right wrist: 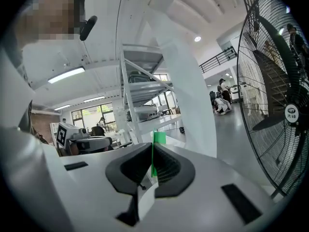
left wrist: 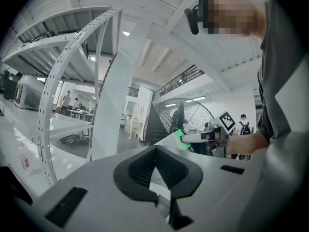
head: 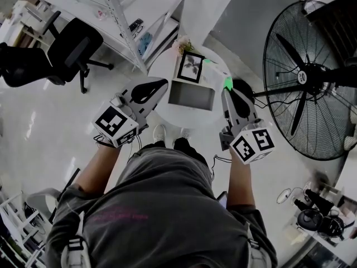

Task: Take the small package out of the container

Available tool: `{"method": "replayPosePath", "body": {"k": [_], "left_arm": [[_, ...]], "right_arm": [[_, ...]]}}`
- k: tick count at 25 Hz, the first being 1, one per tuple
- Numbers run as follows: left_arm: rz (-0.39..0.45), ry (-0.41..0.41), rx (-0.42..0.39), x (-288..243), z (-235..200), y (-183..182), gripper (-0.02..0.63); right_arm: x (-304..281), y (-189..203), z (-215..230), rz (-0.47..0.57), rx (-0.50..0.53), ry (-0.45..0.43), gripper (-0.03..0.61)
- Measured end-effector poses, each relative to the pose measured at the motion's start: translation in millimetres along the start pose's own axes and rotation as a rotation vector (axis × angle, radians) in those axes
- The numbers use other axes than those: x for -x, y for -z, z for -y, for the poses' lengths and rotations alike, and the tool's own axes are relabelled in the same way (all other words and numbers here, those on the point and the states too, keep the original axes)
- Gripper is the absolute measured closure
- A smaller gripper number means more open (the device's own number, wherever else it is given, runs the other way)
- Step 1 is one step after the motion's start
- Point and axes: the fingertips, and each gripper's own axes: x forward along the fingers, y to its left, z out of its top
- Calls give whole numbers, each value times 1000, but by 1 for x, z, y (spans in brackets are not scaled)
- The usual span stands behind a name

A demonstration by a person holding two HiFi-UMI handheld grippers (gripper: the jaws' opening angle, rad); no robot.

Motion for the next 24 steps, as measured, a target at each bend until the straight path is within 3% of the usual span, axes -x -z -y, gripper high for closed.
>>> {"method": "replayPosePath", "body": {"k": [24], "left_arm": [[-31, 13, 23, -38, 10, 17, 600]], "right_arm": [[-7, 17, 20, -57, -13, -59, 554]]}}
